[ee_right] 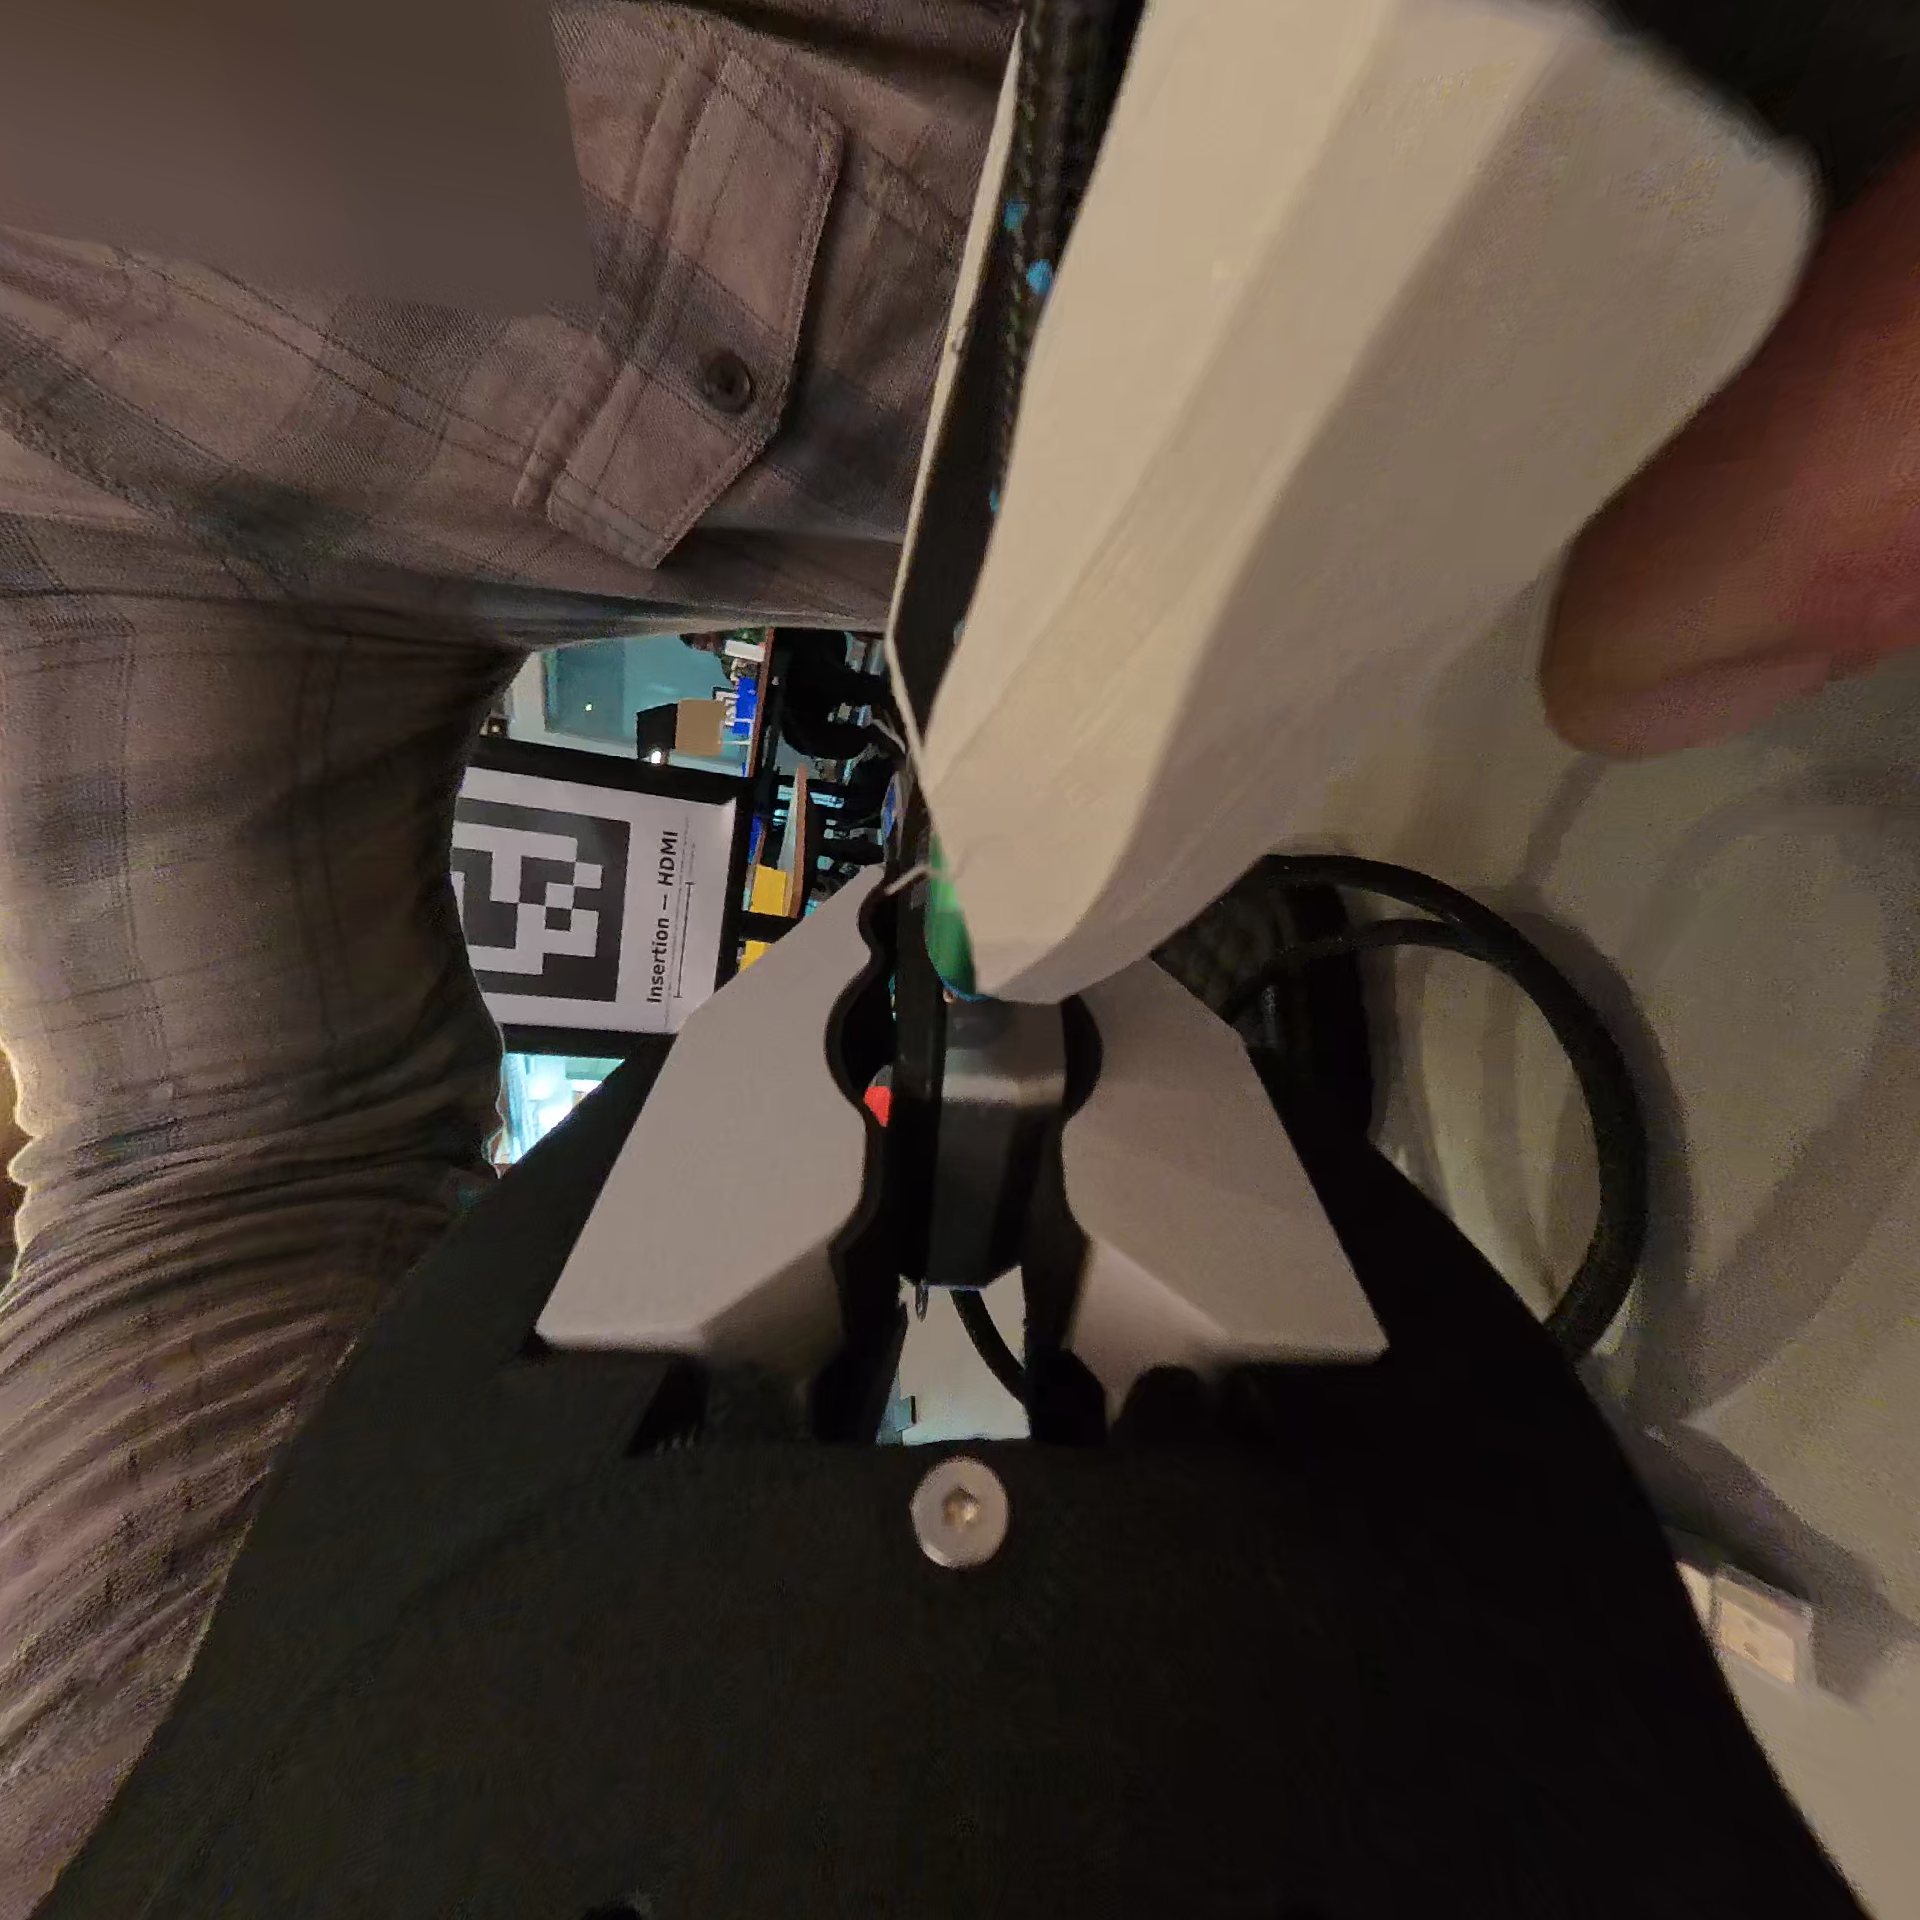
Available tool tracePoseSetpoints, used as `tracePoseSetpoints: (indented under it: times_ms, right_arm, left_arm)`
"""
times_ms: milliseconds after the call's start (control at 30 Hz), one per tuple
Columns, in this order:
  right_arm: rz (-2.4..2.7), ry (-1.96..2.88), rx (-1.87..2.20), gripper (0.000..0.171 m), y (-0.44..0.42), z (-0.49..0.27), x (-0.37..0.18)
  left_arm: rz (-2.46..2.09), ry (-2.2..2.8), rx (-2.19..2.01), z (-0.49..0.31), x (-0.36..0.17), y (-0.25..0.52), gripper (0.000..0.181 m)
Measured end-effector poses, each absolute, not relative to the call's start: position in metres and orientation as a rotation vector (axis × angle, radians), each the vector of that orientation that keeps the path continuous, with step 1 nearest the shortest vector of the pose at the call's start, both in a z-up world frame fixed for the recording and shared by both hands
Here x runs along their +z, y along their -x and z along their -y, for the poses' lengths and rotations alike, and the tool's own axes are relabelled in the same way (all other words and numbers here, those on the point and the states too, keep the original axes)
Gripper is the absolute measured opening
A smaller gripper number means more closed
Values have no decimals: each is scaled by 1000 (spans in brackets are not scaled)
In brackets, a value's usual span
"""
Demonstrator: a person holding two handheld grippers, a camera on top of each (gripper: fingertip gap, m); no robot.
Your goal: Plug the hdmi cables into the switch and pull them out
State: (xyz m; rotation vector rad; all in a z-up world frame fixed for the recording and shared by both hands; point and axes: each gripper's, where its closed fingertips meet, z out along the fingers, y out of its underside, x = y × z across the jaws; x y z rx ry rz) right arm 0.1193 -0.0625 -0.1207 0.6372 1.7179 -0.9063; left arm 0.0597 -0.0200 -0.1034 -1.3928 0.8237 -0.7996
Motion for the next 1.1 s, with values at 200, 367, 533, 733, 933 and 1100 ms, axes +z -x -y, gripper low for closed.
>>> tracePoseSetpoints:
  times_ms: [200, 367, 533, 733, 933, 1100]
  right_arm:
    - [-1747, -701, -1009, 20, -112, 49, -105]
    - [-1683, -718, -1085, 20, -110, 47, -101]
    - [-1633, -704, -1113, 19, -109, 52, -105]
    - [-1575, -683, -1080, 19, -119, 52, -112]
    - [-1587, -727, -1125, 40, -114, 53, -123]
    - [-1799, -879, -1117, 84, -99, 43, -144]
  left_arm:
    - [-841, 1382, -531, 35, -94, -37, 66]
    - [-1001, 1036, 217, 58, -82, -52, 60]
    - [-1163, 954, 512, 48, -100, -88, 54]
    - [-1255, 879, 659, 42, -108, -110, 26]
    - [-1260, 933, 649, 37, -113, -112, 21]
    - [-1242, 1028, 608, 30, -117, -111, 18]
